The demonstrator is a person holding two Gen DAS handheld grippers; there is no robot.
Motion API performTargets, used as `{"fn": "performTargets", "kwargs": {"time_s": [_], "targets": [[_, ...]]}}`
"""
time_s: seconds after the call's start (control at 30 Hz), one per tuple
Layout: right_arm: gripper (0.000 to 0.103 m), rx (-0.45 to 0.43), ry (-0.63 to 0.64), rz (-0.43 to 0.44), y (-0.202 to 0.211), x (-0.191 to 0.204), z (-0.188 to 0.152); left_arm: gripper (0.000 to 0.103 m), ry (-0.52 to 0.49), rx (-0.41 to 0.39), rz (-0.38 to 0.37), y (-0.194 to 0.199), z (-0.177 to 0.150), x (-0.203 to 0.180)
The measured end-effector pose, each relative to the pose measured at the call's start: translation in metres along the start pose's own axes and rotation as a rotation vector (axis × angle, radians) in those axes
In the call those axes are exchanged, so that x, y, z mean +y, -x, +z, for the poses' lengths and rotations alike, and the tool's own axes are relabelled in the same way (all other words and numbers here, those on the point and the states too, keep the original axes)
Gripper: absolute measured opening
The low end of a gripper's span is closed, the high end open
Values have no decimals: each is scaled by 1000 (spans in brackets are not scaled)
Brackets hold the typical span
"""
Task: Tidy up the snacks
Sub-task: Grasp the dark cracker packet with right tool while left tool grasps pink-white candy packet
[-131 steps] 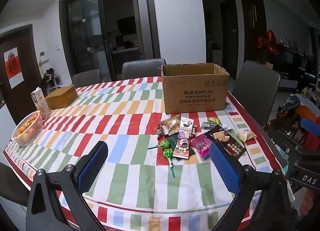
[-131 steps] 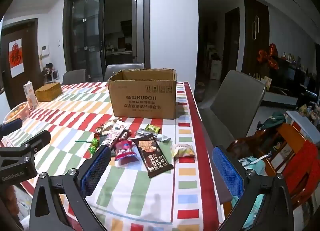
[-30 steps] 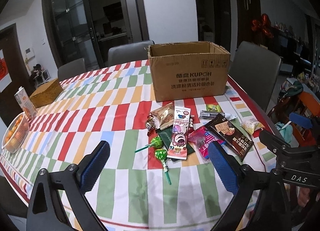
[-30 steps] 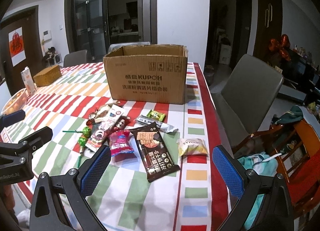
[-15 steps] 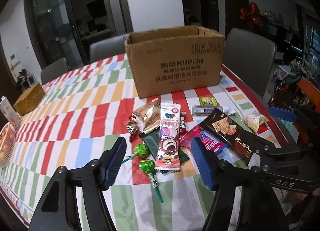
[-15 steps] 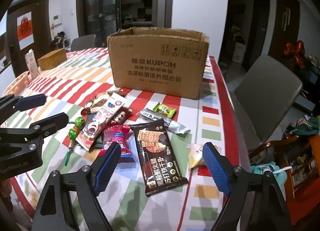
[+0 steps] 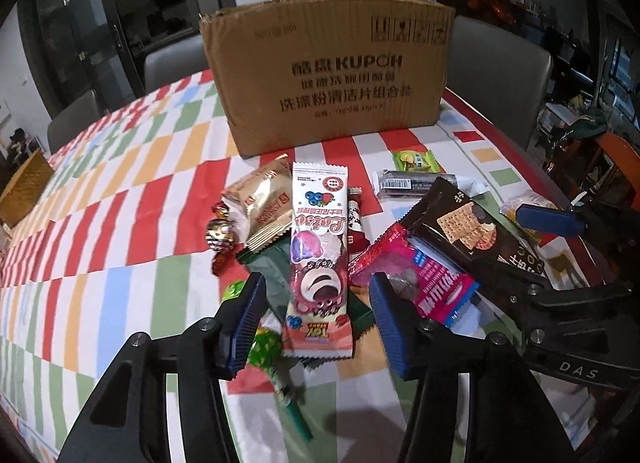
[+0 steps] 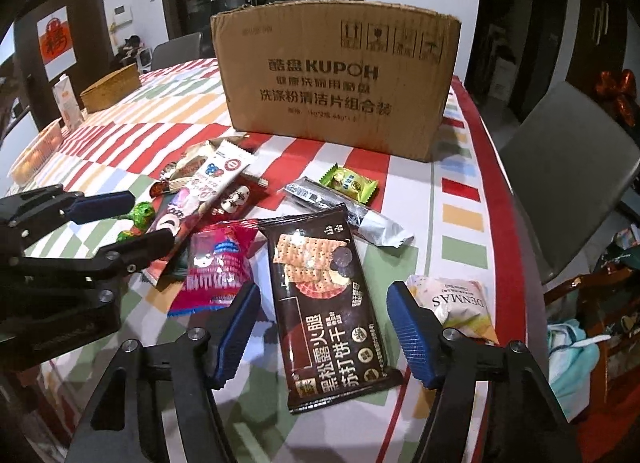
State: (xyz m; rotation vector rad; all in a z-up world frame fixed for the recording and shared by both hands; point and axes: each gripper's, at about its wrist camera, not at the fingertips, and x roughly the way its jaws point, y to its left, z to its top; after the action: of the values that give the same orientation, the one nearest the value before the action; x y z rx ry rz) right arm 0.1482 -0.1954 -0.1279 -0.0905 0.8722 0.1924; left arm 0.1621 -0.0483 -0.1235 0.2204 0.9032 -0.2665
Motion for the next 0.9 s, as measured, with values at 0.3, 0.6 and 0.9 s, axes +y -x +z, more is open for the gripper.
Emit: {"fn": "performTargets", "kwargs": {"time_s": [0.3,0.6,0.9], "targets": [[54,31,-15,18,-16,-1,1,36,21,36,-40,-24,5,3],[52,23,-52,45,-15,-2,4,31,55,29,-73,-18,3,7],[52,-26,-55,50,11,-2,7,31,73,-48,-77,20,7,8]]}}
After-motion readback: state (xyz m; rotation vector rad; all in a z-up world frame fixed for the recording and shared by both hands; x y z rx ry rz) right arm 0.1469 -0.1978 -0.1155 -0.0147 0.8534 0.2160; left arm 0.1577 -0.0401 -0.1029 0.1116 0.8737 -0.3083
